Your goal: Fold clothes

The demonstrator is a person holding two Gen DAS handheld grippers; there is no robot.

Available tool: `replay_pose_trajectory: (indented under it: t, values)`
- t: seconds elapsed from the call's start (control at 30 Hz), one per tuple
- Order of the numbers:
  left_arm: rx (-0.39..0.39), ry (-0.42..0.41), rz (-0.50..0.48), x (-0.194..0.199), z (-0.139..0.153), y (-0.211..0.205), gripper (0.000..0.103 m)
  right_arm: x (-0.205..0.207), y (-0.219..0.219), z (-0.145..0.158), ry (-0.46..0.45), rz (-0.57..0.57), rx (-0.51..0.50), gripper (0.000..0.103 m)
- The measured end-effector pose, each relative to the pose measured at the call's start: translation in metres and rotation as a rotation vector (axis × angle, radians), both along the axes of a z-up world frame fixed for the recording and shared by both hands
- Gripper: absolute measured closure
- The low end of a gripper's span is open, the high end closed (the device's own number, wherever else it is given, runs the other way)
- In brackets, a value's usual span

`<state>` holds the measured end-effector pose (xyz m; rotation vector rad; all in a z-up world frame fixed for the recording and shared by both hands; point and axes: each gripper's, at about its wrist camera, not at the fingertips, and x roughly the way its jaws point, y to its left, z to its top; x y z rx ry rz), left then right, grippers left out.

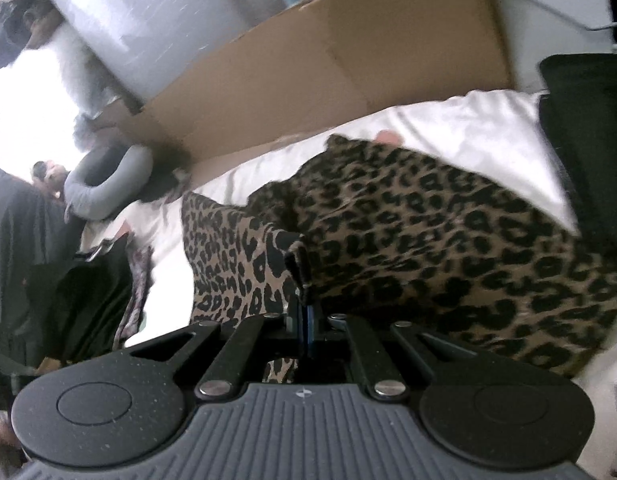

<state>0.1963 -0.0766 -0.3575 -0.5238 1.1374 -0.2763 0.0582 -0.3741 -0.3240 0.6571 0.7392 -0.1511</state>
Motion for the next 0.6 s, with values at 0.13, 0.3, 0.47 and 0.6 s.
replay_pose_trajectory:
  t: [0.13,0.3,0.47,0.6]
  values:
    - [0.001,0.012,-0.016,-0.004,-0.001,-0.003,0.060,-0.016,-0.017,0.003,0.013,-0.061,-0.011,0.103]
    - [0.005,0.032,-0.048,-0.007,-0.003,-0.011,0.060,-0.036,-0.038,0.006,0.026,-0.123,-0.037,0.103]
    - [0.007,0.057,-0.087,-0.008,-0.012,-0.006,0.060,-0.056,-0.060,0.003,0.045,-0.198,-0.047,0.103]
    - [0.008,0.068,-0.113,-0.006,-0.015,0.000,0.060,-0.067,-0.076,0.000,0.057,-0.251,-0.045,0.103]
